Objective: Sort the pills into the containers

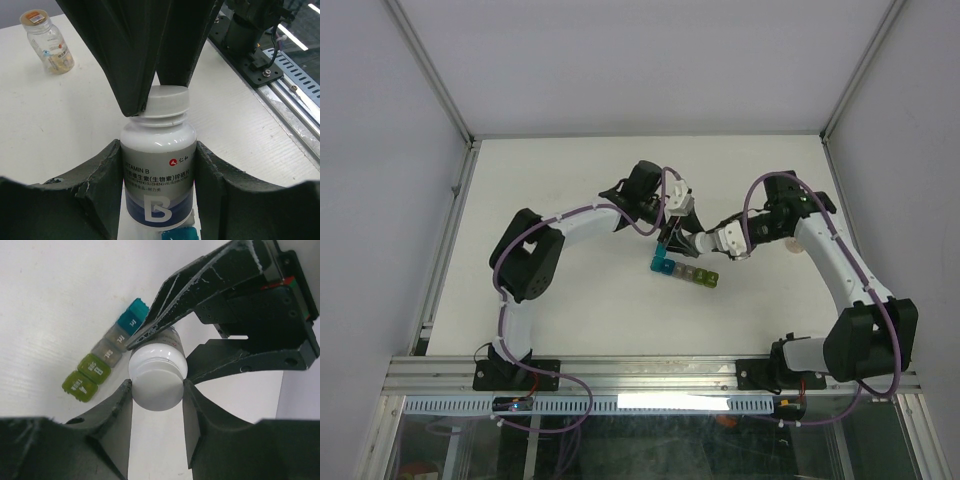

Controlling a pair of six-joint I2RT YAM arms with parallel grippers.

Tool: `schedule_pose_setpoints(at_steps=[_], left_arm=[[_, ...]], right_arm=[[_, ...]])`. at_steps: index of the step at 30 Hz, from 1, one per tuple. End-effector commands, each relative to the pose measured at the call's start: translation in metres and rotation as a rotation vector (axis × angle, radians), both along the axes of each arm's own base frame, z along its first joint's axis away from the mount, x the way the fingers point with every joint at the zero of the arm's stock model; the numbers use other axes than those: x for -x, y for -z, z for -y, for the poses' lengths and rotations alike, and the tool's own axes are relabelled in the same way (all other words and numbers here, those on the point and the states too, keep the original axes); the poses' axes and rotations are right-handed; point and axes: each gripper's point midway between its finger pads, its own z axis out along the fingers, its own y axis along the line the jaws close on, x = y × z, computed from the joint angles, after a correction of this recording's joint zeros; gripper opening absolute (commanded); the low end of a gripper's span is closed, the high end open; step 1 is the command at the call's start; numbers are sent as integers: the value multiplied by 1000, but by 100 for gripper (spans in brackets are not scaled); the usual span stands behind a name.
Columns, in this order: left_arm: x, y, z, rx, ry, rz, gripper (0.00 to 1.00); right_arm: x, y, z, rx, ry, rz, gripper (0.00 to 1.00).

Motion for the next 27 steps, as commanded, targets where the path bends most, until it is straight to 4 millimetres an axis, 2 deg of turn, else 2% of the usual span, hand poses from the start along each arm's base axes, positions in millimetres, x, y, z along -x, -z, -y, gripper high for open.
schedule_pose_setpoints(at_steps=[1,6,9,11,12,13,14,18,23,27], left_arm=[[-25,-17,3,66,-9,72,0],[-26,-12,6,68,13,46,0],[-27,-12,6,65,8,49,0],[-27,-11,6,66,7,53,0],[-28,-11,6,65,4,55,0],[-29,-10,7,63,1,56,0],[-30,-10,6,60,-7,59,0],[-32,-11,4,59,-19,68,0],[-34,-11,3,55,-29,72,0],[-37,-12,5,54,-41,67,0]], right_arm=[[4,-19,5,145,-106,94,23],[-10,-21,9,192,-93,85,25],[-8,-15,5,156,-53,21,38],[-7,-12,2,119,-13,-23,57],[-7,-11,-1,97,40,-81,78],[-7,-12,-2,89,66,-102,95],[-7,-13,-2,86,84,-117,99],[-4,-21,-3,55,124,-126,99],[-13,-34,3,-51,268,-177,99],[-14,-33,2,-139,345,-212,96]])
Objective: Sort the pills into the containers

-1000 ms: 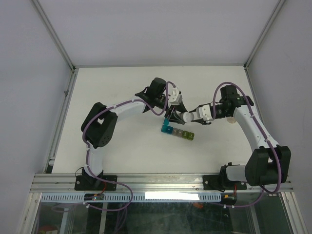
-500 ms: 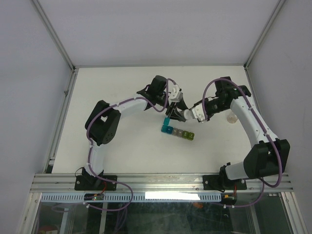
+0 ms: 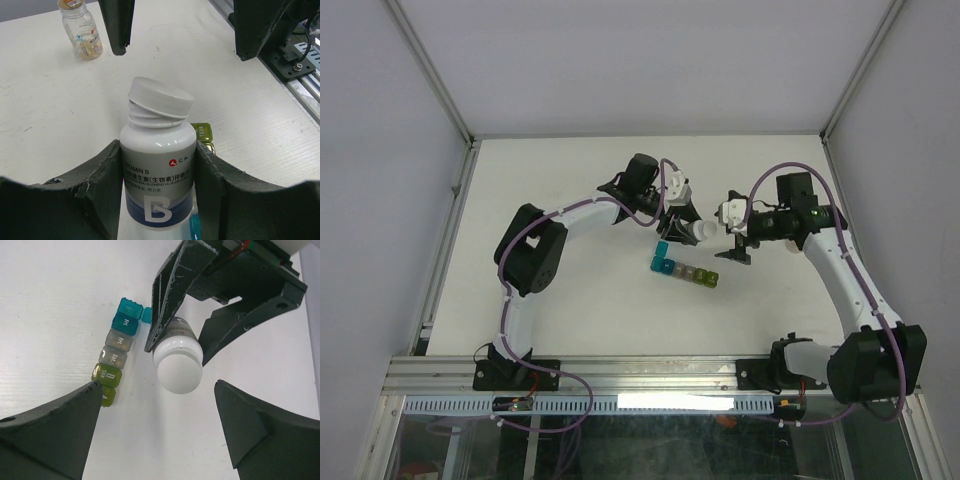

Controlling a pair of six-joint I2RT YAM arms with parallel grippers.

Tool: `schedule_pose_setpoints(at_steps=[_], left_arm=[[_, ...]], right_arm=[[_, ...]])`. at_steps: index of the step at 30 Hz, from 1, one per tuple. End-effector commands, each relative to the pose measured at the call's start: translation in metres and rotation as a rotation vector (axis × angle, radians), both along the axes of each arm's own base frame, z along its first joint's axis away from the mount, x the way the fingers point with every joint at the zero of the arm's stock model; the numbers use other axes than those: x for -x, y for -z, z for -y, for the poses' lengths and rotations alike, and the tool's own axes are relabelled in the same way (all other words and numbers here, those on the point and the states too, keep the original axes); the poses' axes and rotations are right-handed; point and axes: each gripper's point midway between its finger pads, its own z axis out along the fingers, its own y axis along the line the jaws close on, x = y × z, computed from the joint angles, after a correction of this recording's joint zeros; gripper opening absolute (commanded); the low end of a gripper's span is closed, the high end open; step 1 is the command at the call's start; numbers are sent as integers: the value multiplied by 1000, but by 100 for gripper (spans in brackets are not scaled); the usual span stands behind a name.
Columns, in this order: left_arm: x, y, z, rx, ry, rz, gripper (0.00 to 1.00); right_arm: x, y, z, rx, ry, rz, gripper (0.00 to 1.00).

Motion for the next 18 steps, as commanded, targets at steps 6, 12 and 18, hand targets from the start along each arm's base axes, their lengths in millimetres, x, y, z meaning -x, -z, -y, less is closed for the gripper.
schedule_pose_setpoints(at_steps=[6,12,18], left_arm=[[-11,-20,4,47,-19,46,0],[-11,-19,5,47,-19,46,0],[-11,-19,5,47,-20,47,0]], right_arm=[[-25,-10,-11,-135,213,-26,94],[-39,-7,-16,-106,275,-8,92],[-40,3,-18,-76,277,-8,78]])
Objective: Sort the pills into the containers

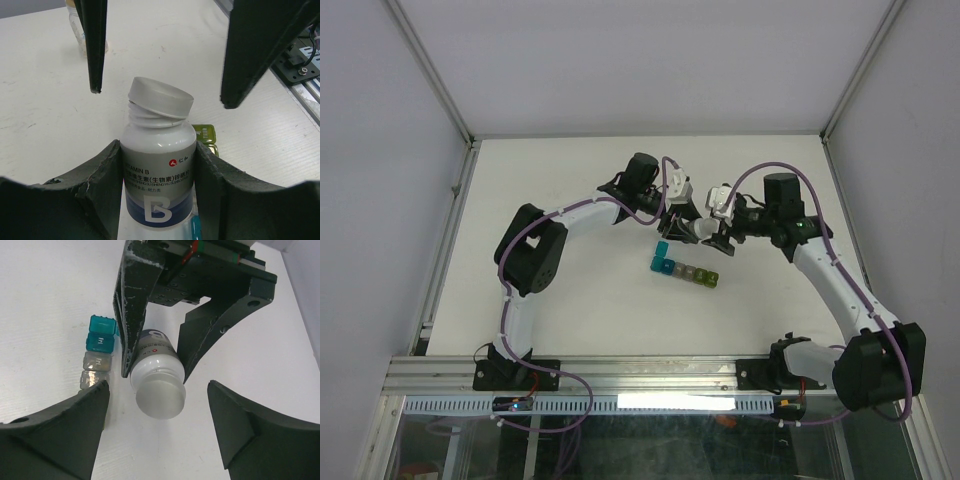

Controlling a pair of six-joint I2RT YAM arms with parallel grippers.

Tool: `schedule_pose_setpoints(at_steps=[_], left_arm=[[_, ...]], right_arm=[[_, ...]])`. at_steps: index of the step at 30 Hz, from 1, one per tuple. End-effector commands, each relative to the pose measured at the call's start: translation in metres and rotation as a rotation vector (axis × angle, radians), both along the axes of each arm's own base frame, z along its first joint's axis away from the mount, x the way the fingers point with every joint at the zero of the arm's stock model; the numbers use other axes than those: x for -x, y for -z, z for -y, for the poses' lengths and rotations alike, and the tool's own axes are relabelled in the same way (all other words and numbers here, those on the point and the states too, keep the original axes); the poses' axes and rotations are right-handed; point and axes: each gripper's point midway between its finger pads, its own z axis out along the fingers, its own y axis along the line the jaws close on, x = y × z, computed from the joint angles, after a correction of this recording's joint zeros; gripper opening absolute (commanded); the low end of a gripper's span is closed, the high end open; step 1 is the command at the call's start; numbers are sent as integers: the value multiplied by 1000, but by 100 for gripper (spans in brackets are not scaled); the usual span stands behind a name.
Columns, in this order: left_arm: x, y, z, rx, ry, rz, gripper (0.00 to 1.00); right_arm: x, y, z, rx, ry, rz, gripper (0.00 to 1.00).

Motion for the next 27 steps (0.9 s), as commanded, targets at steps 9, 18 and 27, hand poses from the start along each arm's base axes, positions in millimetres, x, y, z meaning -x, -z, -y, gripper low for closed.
schedule_pose_setpoints(at_steps=[9,18,27], left_arm=[[-7,-18,3,51,5,60,0],[-11,-18,1,49,-8,66,0],[-11,-27,-4,83,-31,80,0]], right_arm=[[-15,4,0,35,58,19,59],[-12,-25,10,-29,72,10,24],[-40,-30,60,-167,332,-85,7]])
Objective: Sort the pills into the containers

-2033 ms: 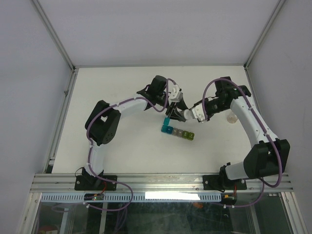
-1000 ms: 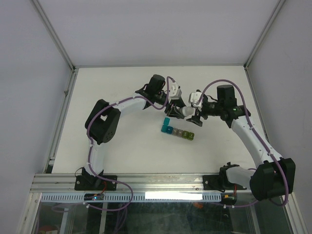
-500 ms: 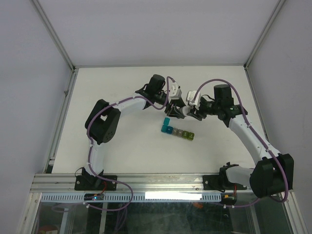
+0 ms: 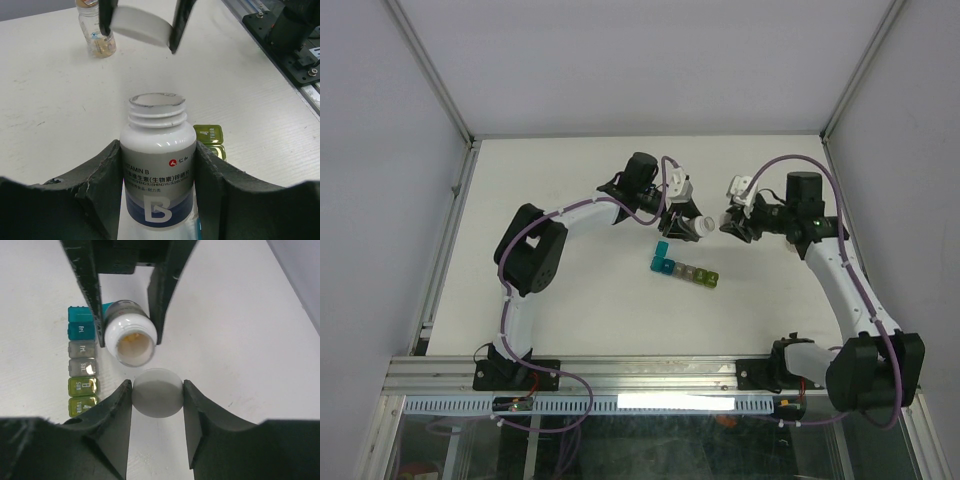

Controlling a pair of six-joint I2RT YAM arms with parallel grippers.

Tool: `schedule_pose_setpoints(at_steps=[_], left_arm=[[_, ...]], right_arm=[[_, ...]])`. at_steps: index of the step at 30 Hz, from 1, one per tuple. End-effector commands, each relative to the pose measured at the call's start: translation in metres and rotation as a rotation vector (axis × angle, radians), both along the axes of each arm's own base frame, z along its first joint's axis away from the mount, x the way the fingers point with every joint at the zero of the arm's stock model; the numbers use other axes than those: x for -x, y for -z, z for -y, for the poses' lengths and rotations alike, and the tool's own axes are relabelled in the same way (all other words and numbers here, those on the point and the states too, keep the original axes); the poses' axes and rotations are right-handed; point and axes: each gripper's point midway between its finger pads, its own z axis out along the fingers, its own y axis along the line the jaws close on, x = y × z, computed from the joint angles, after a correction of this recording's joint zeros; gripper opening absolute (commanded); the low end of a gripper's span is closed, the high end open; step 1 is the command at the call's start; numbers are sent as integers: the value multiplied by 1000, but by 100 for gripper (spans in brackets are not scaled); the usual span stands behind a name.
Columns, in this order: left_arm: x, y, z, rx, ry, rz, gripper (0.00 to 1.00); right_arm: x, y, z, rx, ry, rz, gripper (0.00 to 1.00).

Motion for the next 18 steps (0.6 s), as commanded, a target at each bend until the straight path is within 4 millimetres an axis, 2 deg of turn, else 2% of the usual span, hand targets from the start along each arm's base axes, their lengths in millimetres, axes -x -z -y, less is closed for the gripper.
schedule_pose_setpoints(at_steps=[1,5,8,12,15,18], left_arm=[[-4,-28,-5,76,-13,62,0],[-7,-37,-8,108,-54,98,0],[-10,-41,-10,109,-91,113,0],[-15,-48,-16,101,-172,125,0],[-11,-58,-24,97,-227,118,0],[1,-61,-35,87,-266,89,0]], right_arm=[[-36,-16,21,-124,215,-41,2],[-66,39,35,-148,397,-282,0],[-92,68,42,-117,520,-412,3],[-119,97,51,-34,659,-457,11],[-127,116,50,15,690,-503,20],[-129,130,49,53,692,-549,41]])
